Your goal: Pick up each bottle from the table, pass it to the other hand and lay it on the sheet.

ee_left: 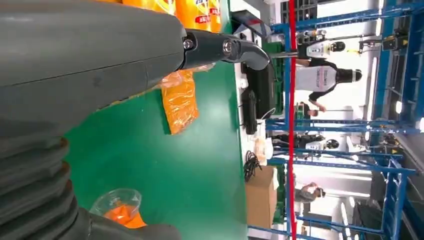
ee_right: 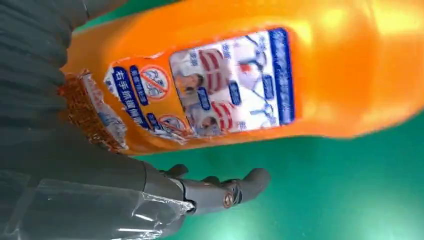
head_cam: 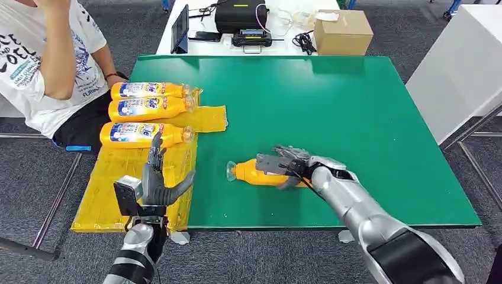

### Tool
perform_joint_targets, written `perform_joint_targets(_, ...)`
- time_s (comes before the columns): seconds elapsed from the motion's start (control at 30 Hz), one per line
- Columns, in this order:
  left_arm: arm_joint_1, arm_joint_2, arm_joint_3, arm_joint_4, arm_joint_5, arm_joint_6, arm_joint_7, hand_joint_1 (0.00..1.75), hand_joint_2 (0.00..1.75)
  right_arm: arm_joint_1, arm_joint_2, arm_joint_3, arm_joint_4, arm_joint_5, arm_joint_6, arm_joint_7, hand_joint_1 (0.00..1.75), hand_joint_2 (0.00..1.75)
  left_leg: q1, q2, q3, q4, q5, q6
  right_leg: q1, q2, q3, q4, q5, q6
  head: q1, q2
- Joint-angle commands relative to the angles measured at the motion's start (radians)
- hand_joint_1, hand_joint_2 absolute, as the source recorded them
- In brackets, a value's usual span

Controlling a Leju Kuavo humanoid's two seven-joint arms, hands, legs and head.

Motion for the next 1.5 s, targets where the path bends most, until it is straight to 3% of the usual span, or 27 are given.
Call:
perform_joint_targets(0.03, -0.040, 0.015, 0.015, 0.079, 0.028, -0.001, -0.006, 0.00, 1.75, -0.119, -0.095, 0.191, 0.047, -0.001, 0.089, 0.023, 0.00, 1.75, -0.001, 0.000, 0.001, 0.000, -0.001, -0.001, 0.000, 0.000, 0.001, 0.001, -0.001, -0.001, 0.000, 0.000)
perform_joint_targets(0.13, -0.038, 0.012, 0.018, 0.079, 0.034, -0.001, -0.006, 0.00, 1.75, -0.124, -0.109, 0.226, 0.032, -0.003, 0.103, 0.034, 0.02, 1.75, -0.001, 0.001, 0.001, 0.000, 0.000, -0.001, 0.000, 0.000, 0.001, 0.001, 0.000, 0.000, 0.000, 0.000)
perform_joint_targets(0.17, -0.038, 0.012, 0.019, 0.079, 0.036, -0.001, -0.006, 0.00, 1.75, -0.128, -0.113, 0.248, 0.028, 0.001, 0.103, 0.036, 0.94, 1.75, -0.001, 0.001, 0.002, 0.001, -0.002, -0.001, 0.000, 0.001, 0.002, 0.001, -0.001, -0.001, 0.000, 0.000)
perform_joint_targets(0.2, -0.037, 0.010, 0.023, 0.082, 0.043, -0.001, -0.004, 0.00, 1.75, -0.132, -0.118, 0.282, 0.024, -0.010, 0.114, 0.042, 1.61, 1.75, -0.001, 0.001, 0.001, 0.000, -0.001, -0.001, 0.000, 0.001, 0.001, 0.001, -0.001, -0.001, 0.000, 0.000)
perform_joint_targets(0.23, -0.037, 0.010, 0.022, 0.086, 0.044, -0.002, -0.004, 0.00, 1.75, -0.133, -0.121, 0.300, 0.023, -0.022, 0.116, 0.043, 1.75, 1.75, -0.001, 0.001, 0.001, 0.000, -0.001, -0.001, 0.000, 0.001, 0.001, 0.001, -0.001, -0.001, 0.000, 0.000)
perform_joint_targets(0.83, -0.033, 0.003, 0.024, 0.087, 0.056, 0.001, -0.002, 0.00, 1.75, -0.098, -0.105, 0.361, 0.038, -0.085, 0.033, 0.050, 1.75, 1.75, 0.000, 0.001, 0.003, 0.000, -0.001, -0.001, 0.000, 0.001, 0.003, 0.000, -0.001, -0.001, 0.000, 0.000)
perform_joint_targets(0.9, -0.029, 0.002, 0.022, 0.087, 0.058, -0.002, -0.002, 0.00, 1.75, -0.049, -0.098, 0.309, 0.015, -0.136, -0.081, 0.031, 1.75, 1.75, 0.000, 0.001, 0.004, -0.001, -0.001, -0.001, 0.001, 0.000, 0.004, -0.001, -0.001, -0.001, 0.000, 0.000)
perform_joint_targets(0.97, -0.007, -0.001, 0.022, 0.052, 0.058, -0.002, -0.001, 0.00, 1.75, 0.082, -0.073, 0.164, -0.097, -0.184, -0.367, -0.036, 1.75, 1.75, 0.001, 0.000, 0.005, -0.001, -0.001, -0.001, 0.002, 0.000, 0.005, -0.002, -0.001, -0.001, 0.000, 0.000)
perform_joint_targets(1.0, 0.002, -0.002, 0.022, 0.038, 0.056, 0.002, 0.002, 0.00, 1.75, 0.125, -0.057, 0.119, -0.140, -0.192, -0.431, -0.050, 1.75, 1.75, 0.001, 0.000, 0.006, -0.002, -0.001, -0.001, 0.002, 0.000, 0.006, -0.003, -0.001, -0.001, 0.000, 0.000)
perform_joint_targets(1.03, 0.021, -0.004, 0.024, 0.008, 0.053, 0.005, 0.016, 0.00, 1.75, 0.232, -0.017, -0.009, -0.295, -0.160, -0.620, -0.078, 1.75, 1.75, 0.002, 0.001, 0.004, -0.001, -0.001, -0.001, 0.002, 0.000, 0.004, -0.002, 0.000, -0.001, 0.000, 0.000)
perform_joint_targets(1.1, 0.040, -0.006, 0.028, -0.023, 0.070, -0.003, 0.036, 0.00, 1.75, 0.385, 0.062, -0.191, -0.569, -0.088, -0.769, -0.105, 1.75, 1.75, 0.002, 0.004, 0.005, -0.002, -0.002, -0.001, 0.002, 0.004, 0.004, -0.003, 0.000, -0.001, 0.000, 0.000)
perform_joint_targets(1.13, 0.045, -0.005, 0.026, -0.032, 0.079, -0.010, 0.043, 0.00, 1.75, 0.428, 0.090, -0.241, -0.658, -0.096, -0.792, -0.130, 1.75, 1.75, 0.003, 0.007, 0.007, -0.002, -0.004, -0.002, 0.003, 0.006, 0.006, -0.003, -0.001, -0.002, 0.000, 0.000)
perform_joint_targets(1.17, 0.044, -0.004, 0.018, -0.038, 0.090, -0.021, 0.052, 0.00, 1.75, 0.489, 0.134, -0.316, -0.783, -0.124, -0.870, -0.208, 1.75, 1.75, 0.003, 0.008, 0.004, -0.001, -0.004, -0.002, 0.003, 0.007, 0.003, -0.001, -0.001, -0.002, 0.001, 0.000)
perform_joint_targets(1.27, 0.028, -0.005, -0.002, -0.034, 0.127, -0.052, 0.076, 0.00, 1.75, 0.560, 0.162, -0.391, -0.926, -0.112, -0.931, -0.283, 1.75, 1.75, 0.002, 0.001, 0.000, 0.000, -0.003, -0.002, 0.003, 0.000, -0.001, 0.001, -0.002, -0.002, 0.000, 0.000)
perform_joint_targets(1.37, 0.015, -0.006, -0.019, -0.034, 0.159, -0.077, 0.093, 0.00, 1.75, 0.578, 0.184, -0.437, -0.943, -0.136, -0.950, -0.323, 1.75, 1.75, 0.002, -0.008, -0.004, 0.000, -0.002, -0.002, 0.002, -0.007, -0.003, 0.001, -0.003, -0.002, 0.000, 0.000)
perform_joint_targets(1.5, 0.022, 0.001, -0.060, -0.050, 0.208, -0.129, 0.126, 0.00, 1.75, 0.593, 0.199, -0.481, -0.892, -0.161, -0.938, -0.373, 1.75, 1.75, 0.002, -0.006, -0.003, 0.001, -0.002, -0.001, 0.002, -0.005, -0.002, 0.001, -0.003, -0.002, 0.001, 0.000)
